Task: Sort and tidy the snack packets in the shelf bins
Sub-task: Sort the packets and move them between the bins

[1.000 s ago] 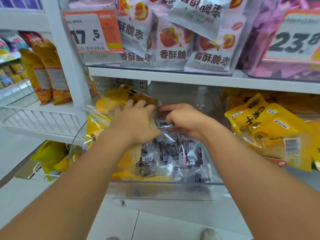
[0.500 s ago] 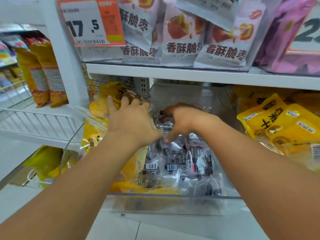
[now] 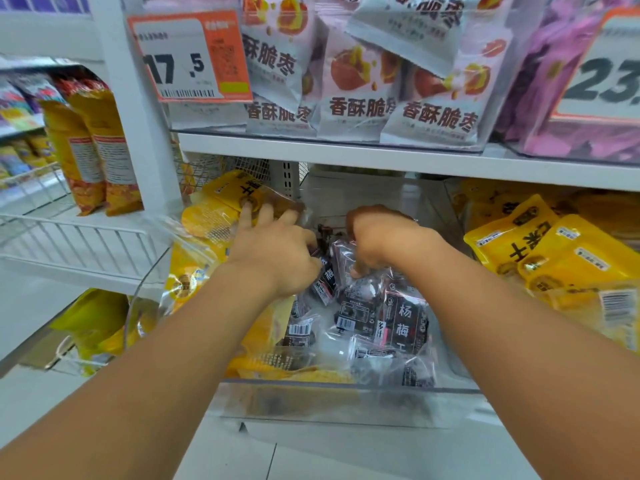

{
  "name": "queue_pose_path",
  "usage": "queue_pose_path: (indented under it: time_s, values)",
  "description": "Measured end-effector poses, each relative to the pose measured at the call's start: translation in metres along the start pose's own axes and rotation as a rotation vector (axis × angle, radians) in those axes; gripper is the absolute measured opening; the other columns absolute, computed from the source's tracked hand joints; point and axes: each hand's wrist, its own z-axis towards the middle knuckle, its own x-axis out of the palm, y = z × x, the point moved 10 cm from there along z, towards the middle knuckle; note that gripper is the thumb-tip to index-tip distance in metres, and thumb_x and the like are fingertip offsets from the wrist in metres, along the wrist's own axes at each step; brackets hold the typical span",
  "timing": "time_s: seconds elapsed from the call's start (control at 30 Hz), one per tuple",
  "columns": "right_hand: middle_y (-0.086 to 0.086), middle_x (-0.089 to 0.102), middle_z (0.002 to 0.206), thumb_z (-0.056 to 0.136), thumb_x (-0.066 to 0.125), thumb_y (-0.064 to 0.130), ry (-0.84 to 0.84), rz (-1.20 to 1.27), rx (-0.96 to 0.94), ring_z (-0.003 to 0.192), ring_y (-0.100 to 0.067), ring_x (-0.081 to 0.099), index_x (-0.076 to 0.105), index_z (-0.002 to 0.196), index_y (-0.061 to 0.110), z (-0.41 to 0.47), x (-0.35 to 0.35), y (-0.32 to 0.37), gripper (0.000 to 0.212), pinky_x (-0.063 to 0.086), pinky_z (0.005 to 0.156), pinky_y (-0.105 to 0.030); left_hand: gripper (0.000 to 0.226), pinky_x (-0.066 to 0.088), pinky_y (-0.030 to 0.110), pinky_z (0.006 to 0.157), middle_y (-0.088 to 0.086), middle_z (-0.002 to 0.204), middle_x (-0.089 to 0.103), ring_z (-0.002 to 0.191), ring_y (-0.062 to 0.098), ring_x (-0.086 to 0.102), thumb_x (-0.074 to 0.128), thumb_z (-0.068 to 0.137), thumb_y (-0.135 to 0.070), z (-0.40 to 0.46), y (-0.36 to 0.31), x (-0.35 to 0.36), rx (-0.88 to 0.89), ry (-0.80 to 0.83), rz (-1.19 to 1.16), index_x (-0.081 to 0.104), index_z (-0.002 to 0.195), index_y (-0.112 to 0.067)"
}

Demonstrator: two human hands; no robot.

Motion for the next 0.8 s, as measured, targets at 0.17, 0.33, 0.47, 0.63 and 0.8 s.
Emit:
queue_pose_path:
  time_s: [0.17, 0.33, 0.47, 0.63, 0.8]
  values:
    - [0.002, 0.065, 0.081, 0.077, 0.075, 0.051, -0.122, 0.015, -0.215, 0.074, -0.019, 0.063, 0.066, 0.086, 0.021, 0.003, -0.003, 0.037, 0.033, 0.046, 0.057, -0.027, 0.058, 0.0, 0.058, 0.121, -0.002, 0.156, 0.031, 0.146, 0.035, 0.014, 0.044, 0.085, -0.073, -0.001, 0.006, 0.001, 0.0, 0.017, 0.034, 0.049, 0.137, -0.048]
    - [-0.006, 0.066, 0.103, 0.079, 0.071, 0.019, 0.045, 0.307, -0.25, 0.09, -0.023, 0.065, 0.058, 0.115, 0.015, 0.024, 0.033, 0.051, 0.038, 0.058, 0.082, -0.041, 0.064, 0.005, 0.057, 0.121, -0.001, 0.146, 0.042, 0.143, 0.035, 0.021, 0.05, 0.081, -0.071, -0.002, 0.012, -0.002, -0.034, -0.034, 0.024, 0.045, 0.139, -0.045]
    - [-0.003, 0.065, 0.093, 0.077, 0.064, 0.025, 0.031, 0.248, -0.227, 0.083, -0.021, 0.065, 0.06, 0.107, 0.016, 0.027, 0.036, 0.051, 0.031, 0.059, 0.079, -0.039, 0.065, 0.006, 0.057, 0.121, 0.0, 0.145, 0.043, 0.143, 0.035, 0.023, 0.051, 0.081, -0.07, -0.001, 0.012, -0.004, -0.037, -0.045, 0.013, 0.043, 0.141, -0.045]
    - [-0.002, 0.063, 0.103, 0.083, 0.069, 0.021, -0.017, 0.276, -0.258, 0.096, -0.025, 0.062, 0.055, 0.11, 0.017, 0.023, 0.039, 0.048, 0.031, 0.055, 0.082, -0.038, 0.063, 0.008, 0.058, 0.12, -0.001, 0.142, 0.045, 0.141, 0.035, 0.025, 0.052, 0.082, -0.068, -0.002, 0.01, -0.004, -0.022, -0.06, -0.001, 0.043, 0.138, -0.041]
    - [-0.001, 0.055, 0.118, 0.074, 0.086, 0.021, 0.052, 0.376, -0.283, 0.097, -0.019, 0.056, 0.042, 0.139, 0.014, 0.013, 0.04, 0.054, 0.079, 0.049, 0.073, -0.028, 0.063, 0.007, 0.058, 0.121, -0.001, 0.144, 0.044, 0.143, 0.035, 0.023, 0.055, 0.081, -0.067, -0.002, 0.01, -0.004, -0.022, -0.059, -0.029, 0.044, 0.137, -0.038]
